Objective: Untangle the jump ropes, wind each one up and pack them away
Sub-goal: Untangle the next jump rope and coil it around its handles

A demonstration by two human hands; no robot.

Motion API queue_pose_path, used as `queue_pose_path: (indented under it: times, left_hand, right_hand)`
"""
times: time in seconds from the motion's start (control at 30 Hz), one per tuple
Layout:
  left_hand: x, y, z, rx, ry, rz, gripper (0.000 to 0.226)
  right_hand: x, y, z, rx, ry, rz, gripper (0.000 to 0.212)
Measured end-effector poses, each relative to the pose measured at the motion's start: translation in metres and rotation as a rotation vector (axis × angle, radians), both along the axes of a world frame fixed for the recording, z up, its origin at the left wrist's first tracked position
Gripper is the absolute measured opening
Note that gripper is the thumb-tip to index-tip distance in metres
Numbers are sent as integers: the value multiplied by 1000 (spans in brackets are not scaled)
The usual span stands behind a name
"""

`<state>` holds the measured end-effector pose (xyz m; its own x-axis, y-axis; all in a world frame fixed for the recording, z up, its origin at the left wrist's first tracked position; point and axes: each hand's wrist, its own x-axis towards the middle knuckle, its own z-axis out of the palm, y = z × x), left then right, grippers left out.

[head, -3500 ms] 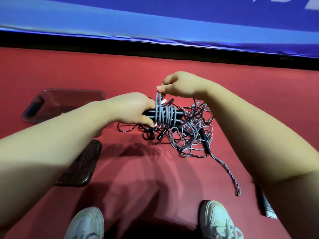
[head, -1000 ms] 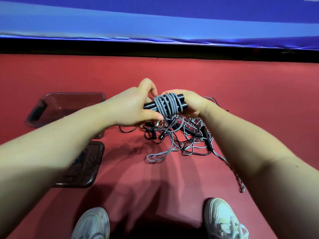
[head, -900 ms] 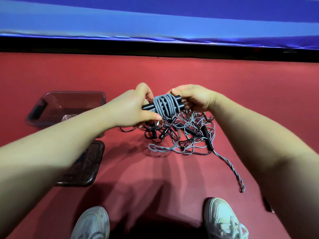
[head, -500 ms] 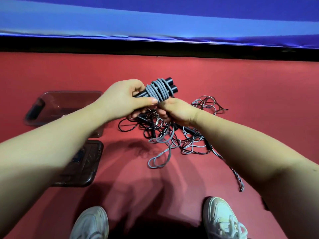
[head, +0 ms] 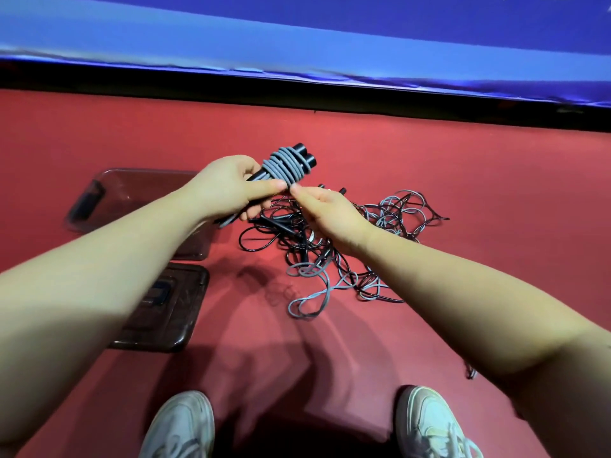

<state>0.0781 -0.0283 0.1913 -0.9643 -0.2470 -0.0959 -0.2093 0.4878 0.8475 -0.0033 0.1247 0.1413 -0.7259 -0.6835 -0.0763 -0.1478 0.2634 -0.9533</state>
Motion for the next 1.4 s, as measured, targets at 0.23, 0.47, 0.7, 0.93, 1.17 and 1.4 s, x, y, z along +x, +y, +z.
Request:
queue_pose_path:
  times: [0.23,0.47,0.7,0.93,1.17,1.4]
  left_hand:
    - [-5,-3,-5,124,-53,51,20]
    - [-6,17,-8,-209,31,30,29]
    - [-7,-3,16,-195,-173,-180,63]
    - [-9,10,34,-536,-176,-135,39]
    - [-8,-2,20,-295,-217,-55,41]
    - [-3,-1,10,60,-77,-5,11]
  right_hand:
    - [4,-9,14,21,-157,-30,32]
    - [3,-13,21,-189,-199,-150,35]
    - [-16,10,50,143,306,60,29]
    - [3,2,68,633,936,166,39]
    - [5,-4,63,627,923,18,62]
    - [13,-19,67,563,950,-23,47]
